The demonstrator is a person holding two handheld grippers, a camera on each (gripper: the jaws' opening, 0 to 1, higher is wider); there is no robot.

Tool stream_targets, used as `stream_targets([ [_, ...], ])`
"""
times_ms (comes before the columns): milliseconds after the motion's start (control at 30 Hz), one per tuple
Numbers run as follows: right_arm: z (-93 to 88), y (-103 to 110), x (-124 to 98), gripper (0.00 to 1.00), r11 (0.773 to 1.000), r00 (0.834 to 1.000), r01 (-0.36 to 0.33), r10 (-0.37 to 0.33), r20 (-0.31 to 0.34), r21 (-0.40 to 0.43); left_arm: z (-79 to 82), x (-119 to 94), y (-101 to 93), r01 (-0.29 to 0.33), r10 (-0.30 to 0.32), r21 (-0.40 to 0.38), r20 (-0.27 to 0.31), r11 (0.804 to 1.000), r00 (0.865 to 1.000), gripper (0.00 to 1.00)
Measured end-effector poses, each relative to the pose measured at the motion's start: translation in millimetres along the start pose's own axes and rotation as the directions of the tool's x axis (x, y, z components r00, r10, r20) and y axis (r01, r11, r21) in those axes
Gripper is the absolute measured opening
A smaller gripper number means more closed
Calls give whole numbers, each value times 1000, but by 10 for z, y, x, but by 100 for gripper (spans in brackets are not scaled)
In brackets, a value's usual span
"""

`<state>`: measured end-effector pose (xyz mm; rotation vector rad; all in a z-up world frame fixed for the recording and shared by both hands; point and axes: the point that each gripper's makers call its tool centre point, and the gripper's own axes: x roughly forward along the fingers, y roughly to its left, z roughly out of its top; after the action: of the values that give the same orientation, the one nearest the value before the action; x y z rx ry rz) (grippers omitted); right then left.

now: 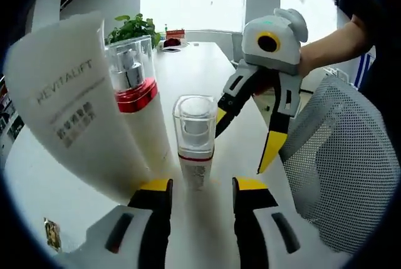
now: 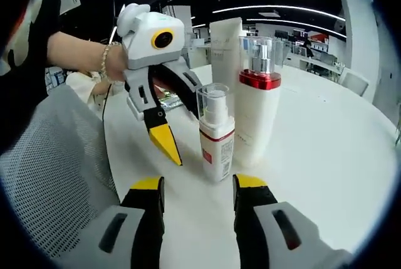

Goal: Arrange the skincare products in the storage area until every visible bottle or jar stands upright without overlapping.

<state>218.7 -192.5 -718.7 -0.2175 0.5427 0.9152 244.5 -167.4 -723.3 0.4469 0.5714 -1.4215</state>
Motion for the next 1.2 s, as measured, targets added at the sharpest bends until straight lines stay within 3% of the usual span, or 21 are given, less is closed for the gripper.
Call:
stream_targets([
  [367,125,77,-30,58,1000,1000,30,-30,4,-6,-182,-325,-119,-51,45,-110,-53,993,998,52],
  [667,194,73,-86,73,999,999,48,-48,-3,-12,-279,-676,-201,-145,139,-171,-43,975,989,76],
  [933,266,58,-111,88,997,997,79,-79,4,-7,-341,-1014,-253,-223,226,-255,-16,941,974,87],
  [1200,318,125,-150,95,996,996,89,-89,0,29,-501,-1316,-312,-284,299,-352,-12,892,954,93],
])
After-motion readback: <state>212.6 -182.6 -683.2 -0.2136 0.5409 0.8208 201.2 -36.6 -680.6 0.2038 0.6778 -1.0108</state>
